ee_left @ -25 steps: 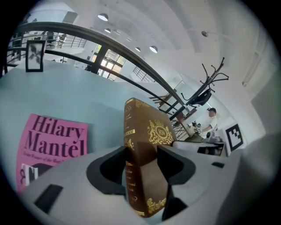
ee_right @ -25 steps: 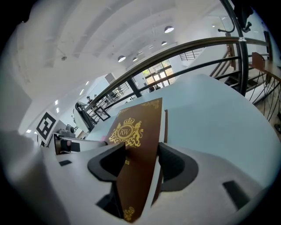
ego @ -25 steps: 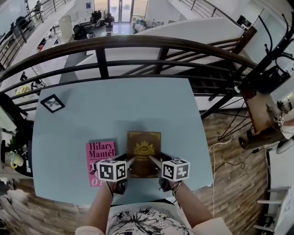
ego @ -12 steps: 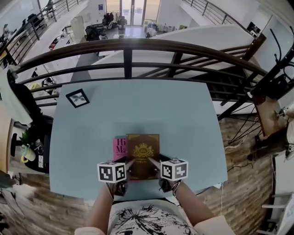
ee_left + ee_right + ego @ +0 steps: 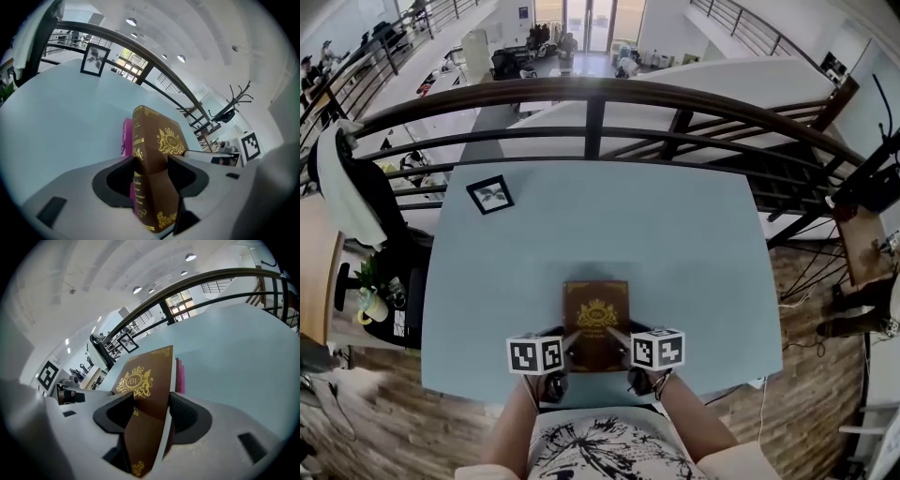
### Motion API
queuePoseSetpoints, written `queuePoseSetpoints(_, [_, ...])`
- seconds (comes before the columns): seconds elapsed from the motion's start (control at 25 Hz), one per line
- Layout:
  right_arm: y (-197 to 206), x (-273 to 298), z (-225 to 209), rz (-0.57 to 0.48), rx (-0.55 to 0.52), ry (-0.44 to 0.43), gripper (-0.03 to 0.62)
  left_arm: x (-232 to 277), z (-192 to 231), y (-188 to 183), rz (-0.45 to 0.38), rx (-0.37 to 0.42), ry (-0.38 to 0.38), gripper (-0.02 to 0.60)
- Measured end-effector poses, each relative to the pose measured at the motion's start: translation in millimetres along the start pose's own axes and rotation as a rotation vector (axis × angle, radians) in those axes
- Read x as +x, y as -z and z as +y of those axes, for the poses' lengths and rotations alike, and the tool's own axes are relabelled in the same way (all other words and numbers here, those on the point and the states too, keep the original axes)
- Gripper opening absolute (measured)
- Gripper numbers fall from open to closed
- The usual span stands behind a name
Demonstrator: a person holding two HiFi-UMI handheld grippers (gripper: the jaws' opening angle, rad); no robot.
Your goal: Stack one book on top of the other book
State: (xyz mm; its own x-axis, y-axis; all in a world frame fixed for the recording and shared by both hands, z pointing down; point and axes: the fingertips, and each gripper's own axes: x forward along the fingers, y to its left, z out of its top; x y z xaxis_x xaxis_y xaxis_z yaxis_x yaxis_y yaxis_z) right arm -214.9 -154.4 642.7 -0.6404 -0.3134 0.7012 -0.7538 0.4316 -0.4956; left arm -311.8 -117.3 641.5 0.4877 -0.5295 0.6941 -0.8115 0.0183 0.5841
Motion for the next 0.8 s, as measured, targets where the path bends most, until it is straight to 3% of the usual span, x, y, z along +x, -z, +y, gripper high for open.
queuePoseSetpoints(0.32, [16, 12, -8, 0.031, -0.004, 0.025, 0.23, 13, 12, 13, 0.047, 0.008, 0.007, 0.21])
queuePoseSetpoints(0.8, [16, 14, -13, 0.008, -0.029, 0.045, 0.26, 18, 15, 16, 0.048, -0.016, 0.056, 0.212])
